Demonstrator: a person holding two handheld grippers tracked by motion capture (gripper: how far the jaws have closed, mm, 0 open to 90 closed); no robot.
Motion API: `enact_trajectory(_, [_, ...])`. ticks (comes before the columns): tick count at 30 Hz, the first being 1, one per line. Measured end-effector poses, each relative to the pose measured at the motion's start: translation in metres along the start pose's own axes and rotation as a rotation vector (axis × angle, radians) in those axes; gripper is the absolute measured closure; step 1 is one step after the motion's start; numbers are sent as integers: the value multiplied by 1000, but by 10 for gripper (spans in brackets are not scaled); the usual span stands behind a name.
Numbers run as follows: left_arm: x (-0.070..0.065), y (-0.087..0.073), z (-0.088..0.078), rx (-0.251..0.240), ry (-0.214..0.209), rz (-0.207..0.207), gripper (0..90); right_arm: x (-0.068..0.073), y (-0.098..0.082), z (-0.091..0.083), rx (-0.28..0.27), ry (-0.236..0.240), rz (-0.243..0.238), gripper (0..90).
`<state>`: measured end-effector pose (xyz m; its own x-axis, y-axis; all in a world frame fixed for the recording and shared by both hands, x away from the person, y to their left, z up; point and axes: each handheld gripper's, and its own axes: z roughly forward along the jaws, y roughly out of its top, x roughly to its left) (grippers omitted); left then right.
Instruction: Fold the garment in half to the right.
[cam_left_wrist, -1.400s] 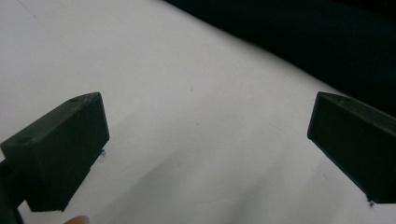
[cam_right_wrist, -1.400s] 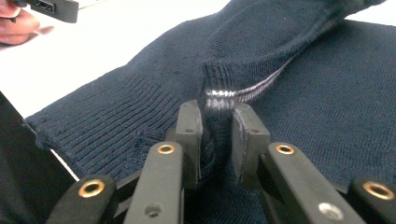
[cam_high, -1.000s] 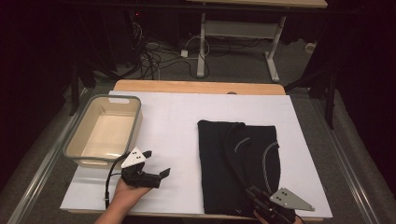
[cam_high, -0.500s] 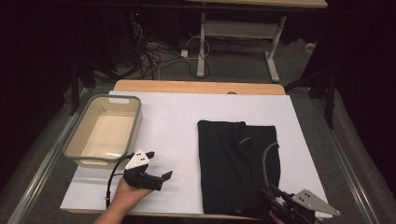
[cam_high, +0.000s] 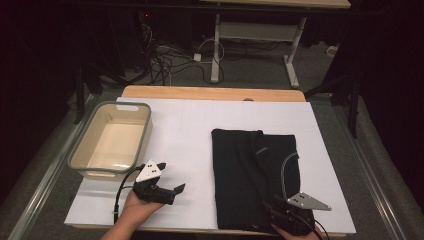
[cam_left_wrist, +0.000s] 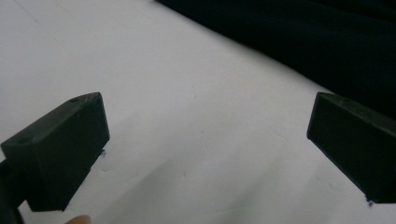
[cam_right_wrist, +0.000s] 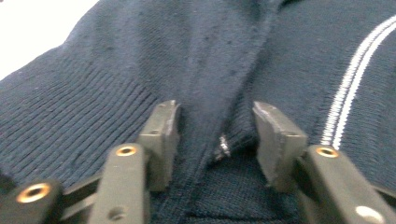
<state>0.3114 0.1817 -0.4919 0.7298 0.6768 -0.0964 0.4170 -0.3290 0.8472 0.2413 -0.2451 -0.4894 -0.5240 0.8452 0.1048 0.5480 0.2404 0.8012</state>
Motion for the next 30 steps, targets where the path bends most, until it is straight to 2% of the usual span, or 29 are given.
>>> enact_trajectory(2, [0, 0, 0, 1, -2, 3, 0, 0, 0, 0, -3, 15, -13, 670])
enact_trajectory(5, [0, 1, 1, 13, -3, 5, 0, 4, 0, -2, -31, 1, -65, 789])
enact_trajectory(8, [-1, 0, 1, 9, 3, 11, 0, 5, 3, -7, -52, -5, -111, 806])
enact_trajectory(12, [-1, 0, 0, 4, 7, 11, 0, 3, 5, -16, -90, -10, -106, 813])
enact_trajectory(17, [-2, 0, -1, -3, 6, 15, 0, 3, 8, -43, -158, -71, -132, 812])
enact_trajectory(20, [-1, 0, -1, -4, 2, 16, 0, -5, 0, -58, -167, -94, -106, 811])
enact_trajectory(22, [-1, 0, 0, -2, -1, 17, 0, -14, -10, -60, -138, -100, -80, 810])
enact_trajectory(25, [-1, 0, 1, 7, -5, 17, 0, -26, -23, -48, -68, -71, -30, 776])
enact_trajectory(27, [-2, 1, 1, 10, -2, 21, 0, -28, -23, -47, -82, -51, -3, 690])
enact_trajectory(30, [-3, 1, 1, 12, 8, 35, 0, -24, -17, -51, -118, -57, -24, 563])
